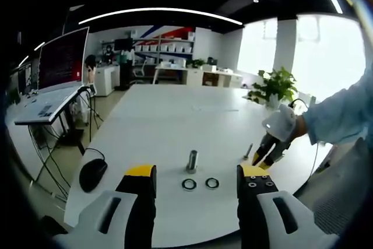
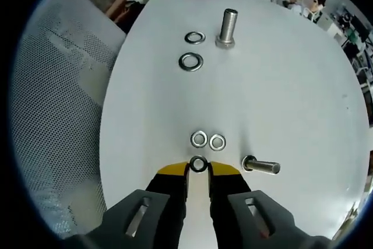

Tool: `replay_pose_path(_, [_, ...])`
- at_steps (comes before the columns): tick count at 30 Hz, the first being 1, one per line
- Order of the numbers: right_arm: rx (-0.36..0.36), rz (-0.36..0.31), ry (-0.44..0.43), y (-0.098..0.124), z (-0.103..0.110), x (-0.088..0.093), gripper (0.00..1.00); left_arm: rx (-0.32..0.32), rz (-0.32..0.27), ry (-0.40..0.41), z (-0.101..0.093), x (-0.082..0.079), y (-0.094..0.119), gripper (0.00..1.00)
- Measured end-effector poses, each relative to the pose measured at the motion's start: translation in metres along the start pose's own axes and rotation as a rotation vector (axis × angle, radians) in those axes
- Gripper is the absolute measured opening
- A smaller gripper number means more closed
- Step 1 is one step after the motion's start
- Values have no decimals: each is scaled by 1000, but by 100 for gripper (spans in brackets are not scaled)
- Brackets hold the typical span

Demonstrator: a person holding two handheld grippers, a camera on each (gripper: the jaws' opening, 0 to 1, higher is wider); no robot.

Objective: Place the washer onto the threaded stud by aligning its center hole with the stud, sliding it down to the base, and recovering from edge contact or off-axis alignment until the washer reaches the visible bottom stop.

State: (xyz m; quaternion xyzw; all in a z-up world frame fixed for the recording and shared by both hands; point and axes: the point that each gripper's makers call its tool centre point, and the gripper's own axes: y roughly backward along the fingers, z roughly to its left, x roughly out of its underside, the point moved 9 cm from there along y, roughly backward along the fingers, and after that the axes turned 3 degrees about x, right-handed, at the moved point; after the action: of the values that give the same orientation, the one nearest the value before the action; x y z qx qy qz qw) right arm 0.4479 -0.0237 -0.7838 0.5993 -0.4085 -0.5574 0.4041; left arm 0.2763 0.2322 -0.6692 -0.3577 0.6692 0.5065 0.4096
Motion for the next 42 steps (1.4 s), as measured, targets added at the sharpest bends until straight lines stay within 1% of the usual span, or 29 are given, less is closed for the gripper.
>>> replay_pose_path(4, [0,-8,3,6,-2,-4,15,1,-1,0,0,0,0,54])
replay_pose_path(10, [20,-25,2,17,-5,-8,15,-3,-4,2,0,0,0,54])
replay_pose_path(17, [36,-31,-10,25,-10,-7,15,-1,0,-3,0,0,0,54])
replay_pose_path(21, [67,-44,-13,29,-14,-6,15,0,0,-3,0,0,0,54])
replay_pose_path(26, [83,-57,-17,36,-16,-8,15,1,2,-5,0,0,0,53])
replay_pose_path(31, [105,-72,3,47,-16,-12,15,0,2,-6,0,0,0,53])
replay_pose_path(39, [144,-69,17,56,-24,-13,15,1,6,-11,1,1,-1,53])
replay_pose_path(42, [158,-69,6,56,-28,-13,15,0,7,-11,1,1,-1,53])
